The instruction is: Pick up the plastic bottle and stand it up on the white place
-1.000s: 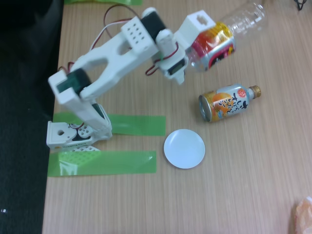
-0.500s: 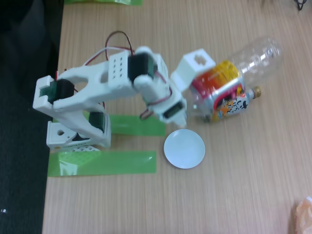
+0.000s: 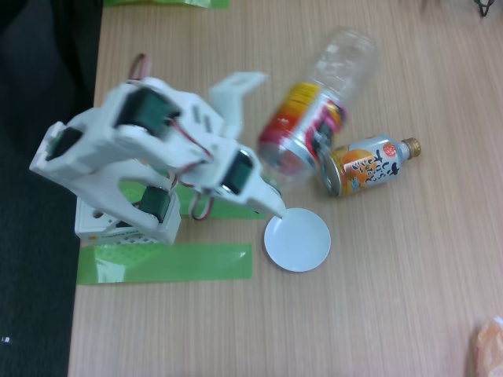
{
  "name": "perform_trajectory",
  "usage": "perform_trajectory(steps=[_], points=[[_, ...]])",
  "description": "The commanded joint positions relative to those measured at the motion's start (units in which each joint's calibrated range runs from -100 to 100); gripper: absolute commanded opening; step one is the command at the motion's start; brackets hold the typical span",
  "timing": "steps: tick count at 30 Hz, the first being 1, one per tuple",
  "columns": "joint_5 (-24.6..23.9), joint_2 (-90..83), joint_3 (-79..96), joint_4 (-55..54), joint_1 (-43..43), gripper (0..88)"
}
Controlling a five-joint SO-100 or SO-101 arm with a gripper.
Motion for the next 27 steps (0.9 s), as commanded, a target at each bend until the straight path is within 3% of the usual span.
perform_trajectory(steps=[1, 19, 27], points=[[5.9, -6.8, 3.2, -3.6, -0.2, 7.0], [31.7, -50.0, 48.6, -52.4, 0.2, 7.0], [40.8, -51.0, 58.6, -67.4, 0.2, 7.0]])
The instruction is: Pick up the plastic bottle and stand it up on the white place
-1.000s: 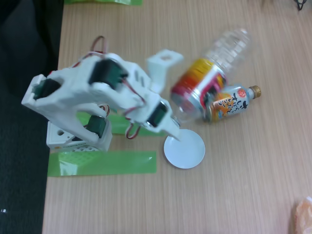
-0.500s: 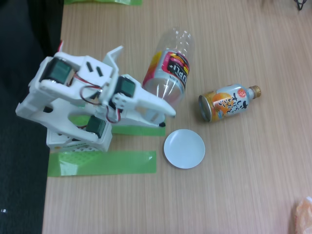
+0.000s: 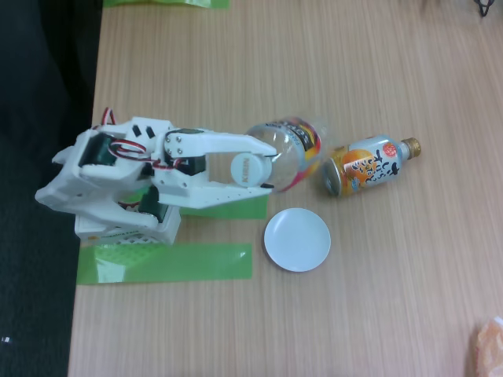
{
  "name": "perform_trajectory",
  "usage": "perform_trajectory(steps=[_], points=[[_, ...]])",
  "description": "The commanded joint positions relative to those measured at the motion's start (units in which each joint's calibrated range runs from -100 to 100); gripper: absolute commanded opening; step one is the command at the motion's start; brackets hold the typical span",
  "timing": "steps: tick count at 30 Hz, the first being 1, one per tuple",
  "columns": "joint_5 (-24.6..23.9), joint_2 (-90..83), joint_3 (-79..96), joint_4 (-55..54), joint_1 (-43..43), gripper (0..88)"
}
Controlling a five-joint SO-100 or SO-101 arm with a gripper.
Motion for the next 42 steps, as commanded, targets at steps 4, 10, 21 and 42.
perform_trajectory(steps=[4, 10, 21, 42], points=[[8.4, 0.0, 5.6, -10.5, 0.3, 7.0], [12.2, 0.0, 10.4, -18.5, 0.0, 7.0], [19.0, -0.1, 13.2, -22.3, -1.0, 7.0], [21.1, 0.0, 5.5, 0.2, -6.1, 7.0]])
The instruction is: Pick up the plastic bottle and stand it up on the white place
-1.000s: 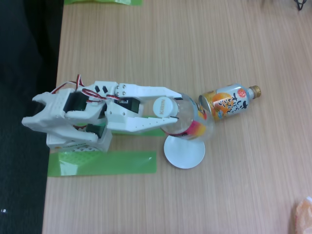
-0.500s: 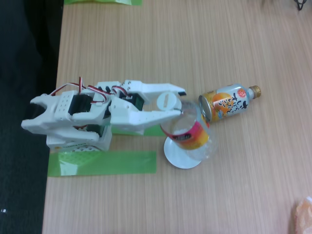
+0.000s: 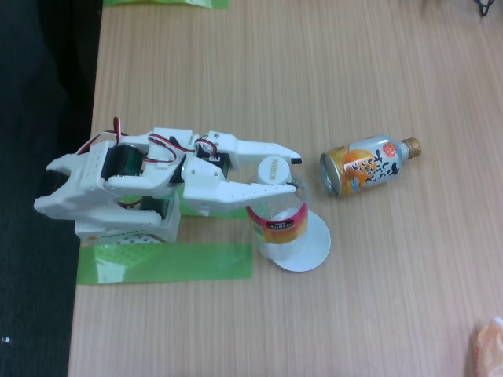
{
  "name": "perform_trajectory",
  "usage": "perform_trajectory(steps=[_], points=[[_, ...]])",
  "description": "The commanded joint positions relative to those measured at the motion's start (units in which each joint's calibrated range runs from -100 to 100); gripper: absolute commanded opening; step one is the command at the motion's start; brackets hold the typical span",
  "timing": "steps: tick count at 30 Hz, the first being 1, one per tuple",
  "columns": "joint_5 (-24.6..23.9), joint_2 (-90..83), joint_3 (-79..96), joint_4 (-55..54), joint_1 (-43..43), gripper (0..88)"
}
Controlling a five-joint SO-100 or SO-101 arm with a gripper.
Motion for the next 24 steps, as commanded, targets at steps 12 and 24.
perform_trajectory(steps=[12, 24], points=[[0.0, 0.2, -2.2, 0.2, -3.6, 7.0], [0.0, 0.7, 1.7, -5.4, -5.6, 7.0]])
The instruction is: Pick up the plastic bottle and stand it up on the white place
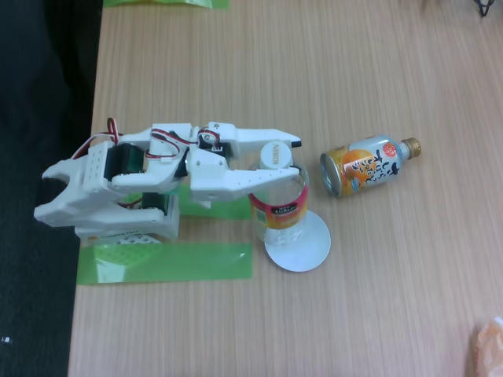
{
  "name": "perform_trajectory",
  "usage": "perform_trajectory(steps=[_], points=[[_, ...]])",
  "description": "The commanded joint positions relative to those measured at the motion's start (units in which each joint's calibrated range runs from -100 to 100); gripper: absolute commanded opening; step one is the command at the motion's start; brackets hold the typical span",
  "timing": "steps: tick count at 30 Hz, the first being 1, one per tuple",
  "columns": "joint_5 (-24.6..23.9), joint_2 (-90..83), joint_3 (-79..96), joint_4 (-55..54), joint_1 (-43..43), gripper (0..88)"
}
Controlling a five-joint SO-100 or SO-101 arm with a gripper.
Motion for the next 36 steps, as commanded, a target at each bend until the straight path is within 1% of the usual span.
perform_trajectory(steps=[1, 5, 19, 27, 36], points=[[-0.1, 0.5, 1.2, -6.5, -0.3, 7.0], [-0.1, 0.5, 4.5, -12.1, -0.1, 7.0], [-0.1, 0.5, 7.3, -12.0, 0.2, 7.0], [-0.1, -0.2, 9.6, -12.7, 3.2, 7.0], [-0.1, -0.1, 9.7, -12.3, 3.2, 7.6]])
